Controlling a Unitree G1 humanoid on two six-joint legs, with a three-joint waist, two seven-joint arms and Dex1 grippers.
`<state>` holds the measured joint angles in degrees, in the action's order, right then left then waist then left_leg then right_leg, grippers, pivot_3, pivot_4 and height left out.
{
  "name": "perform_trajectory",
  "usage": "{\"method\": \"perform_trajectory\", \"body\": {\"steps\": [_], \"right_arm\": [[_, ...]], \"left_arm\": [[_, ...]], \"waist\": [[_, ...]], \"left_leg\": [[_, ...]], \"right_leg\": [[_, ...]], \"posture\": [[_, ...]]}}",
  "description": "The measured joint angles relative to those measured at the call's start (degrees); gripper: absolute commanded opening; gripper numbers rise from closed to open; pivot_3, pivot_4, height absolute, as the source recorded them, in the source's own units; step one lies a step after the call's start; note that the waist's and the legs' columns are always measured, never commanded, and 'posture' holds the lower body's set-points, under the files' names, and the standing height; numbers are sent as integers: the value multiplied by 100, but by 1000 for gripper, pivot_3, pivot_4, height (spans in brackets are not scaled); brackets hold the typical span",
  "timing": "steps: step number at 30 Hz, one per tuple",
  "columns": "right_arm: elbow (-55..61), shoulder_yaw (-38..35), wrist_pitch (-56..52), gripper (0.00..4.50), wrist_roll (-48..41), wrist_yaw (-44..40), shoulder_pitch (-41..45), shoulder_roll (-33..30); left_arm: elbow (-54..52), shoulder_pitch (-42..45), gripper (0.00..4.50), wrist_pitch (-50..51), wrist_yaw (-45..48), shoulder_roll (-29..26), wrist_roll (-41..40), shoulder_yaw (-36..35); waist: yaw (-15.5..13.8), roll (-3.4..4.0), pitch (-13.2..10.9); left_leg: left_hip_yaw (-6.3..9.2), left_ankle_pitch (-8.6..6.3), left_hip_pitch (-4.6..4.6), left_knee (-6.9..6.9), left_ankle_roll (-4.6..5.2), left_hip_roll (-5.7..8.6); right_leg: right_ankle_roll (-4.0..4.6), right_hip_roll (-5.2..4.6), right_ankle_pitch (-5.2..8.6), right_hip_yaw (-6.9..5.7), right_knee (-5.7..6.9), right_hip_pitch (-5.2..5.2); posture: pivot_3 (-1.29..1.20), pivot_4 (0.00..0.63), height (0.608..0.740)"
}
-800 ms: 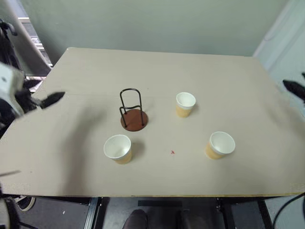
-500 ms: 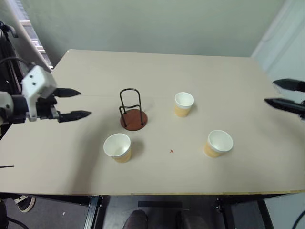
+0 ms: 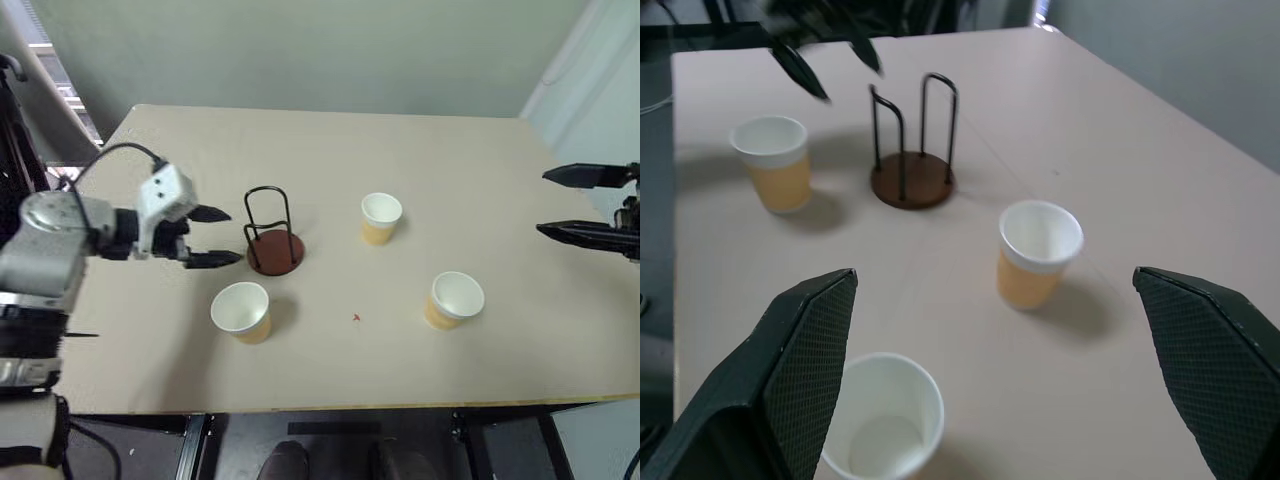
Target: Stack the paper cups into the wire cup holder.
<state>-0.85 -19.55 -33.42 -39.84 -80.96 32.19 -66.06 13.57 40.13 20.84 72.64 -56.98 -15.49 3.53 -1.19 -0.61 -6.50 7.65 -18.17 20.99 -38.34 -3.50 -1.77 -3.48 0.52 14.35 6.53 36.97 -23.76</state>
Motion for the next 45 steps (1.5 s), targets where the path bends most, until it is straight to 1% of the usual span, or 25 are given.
{"method": "perform_trajectory", "body": {"steps": [3,6,9,14,17,20,22,23,26,27,30,35,39,42,45], "right_arm": [[201,-121,-127,4500,-108,111,-12,-11],[353,-278,-215,4500,-165,219,-94,-24],[442,-411,-298,4500,-181,353,-239,-25],[585,-548,-346,4500,-194,490,-415,-27],[603,-628,-365,4500,-211,553,-489,-29],[632,-666,-366,4500,-219,574,-566,-30],[641,-667,-367,4500,-221,582,-603,-30],[641,-667,-367,4500,-221,589,-607,-30],[641,-667,-362,4500,-221,602,-608,-30],[641,-667,-360,4500,-221,602,-608,-30],[636,-666,-333,4500,-219,603,-607,-30],[611,-662,-293,4500,-213,604,-589,-30],[594,-632,-256,4500,-208,604,-556,-30],[576,-562,-208,4500,-192,604,-482,-29],[566,-481,-164,4500,-161,606,-404,-27]], "left_arm": [[510,361,4253,-288,-247,274,404,152],[889,611,4253,-463,-442,605,631,225],[1022,656,4253,-443,-431,858,670,251],[1038,719,4253,-407,-371,1028,679,325],[1157,815,3645,-411,-391,1091,730,329],[1173,838,2578,-411,-376,1113,731,329],[1173,838,1776,-409,-377,1114,731,329],[1173,838,1461,-406,-376,1114,730,329],[1173,842,269,-398,-359,1113,722,327],[1174,853,9,-383,-339,1114,710,325],[1092,885,9,-218,-185,1158,504,230],[177,932,9,346,526,1162,-345,63],[-299,1144,9,584,1086,1152,-785,83],[-473,1366,9,575,1556,1165,-828,327],[-598,1584,9,313,1725,1193,-816,942]], "waist": [[-7,0,0],[-19,0,0],[-13,0,0],[-10,0,0],[-13,0,0],[-11,0,0],[-12,0,0],[-13,0,0],[-15,0,0],[-16,0,0],[-20,0,0],[-39,-1,0],[-48,-1,0],[-57,0,0],[-80,0,0]], "left_leg": [[3,0,0,-3,0,-3],[2,0,3,-11,0,-2],[0,-2,7,-20,2,0],[-3,-2,7,-27,2,2],[-3,-2,7,-33,3,1],[-3,-2,7,-43,3,2],[-3,-2,7,-49,4,1],[-2,-3,7,-51,5,2],[-2,-3,7,-56,5,1],[-2,-3,7,-58,5,1],[-2,-4,8,-61,7,2],[-6,-6,14,-66,11,3],[-9,-6,10,-68,12,3],[-7,-7,9,-71,13,3],[-2,-11,7,-77,20,3]], "right_leg": [[-4,5,-1,2,0,0],[-12,8,-3,4,-1,2],[-21,10,-5,5,0,4],[-30,14,-4,5,0,4],[-37,14,-7,5,2,5],[-43,14,-9,7,2,9],[-45,14,-10,7,2,10],[-47,14,-10,8,2,11],[-49,14,-11,8,4,13],[-50,14,-12,8,4,14],[-52,15,-12,7,3,16],[-53,16,-13,6,1,16],[-53,16,-13,7,5,17],[-57,15,-14,9,5,19],[-63,12,-17,11,2,25]], "posture": [[0,150,740],[0,150,740],[0,150,740],[0,150,740],[0,150,740],[0,150,740],[0,150,740],[0,150,740],[0,150,740],[0,150,740],[0,150,740],[0,150,740],[0,150,740],[0,150,740],[0,150,740]]}}
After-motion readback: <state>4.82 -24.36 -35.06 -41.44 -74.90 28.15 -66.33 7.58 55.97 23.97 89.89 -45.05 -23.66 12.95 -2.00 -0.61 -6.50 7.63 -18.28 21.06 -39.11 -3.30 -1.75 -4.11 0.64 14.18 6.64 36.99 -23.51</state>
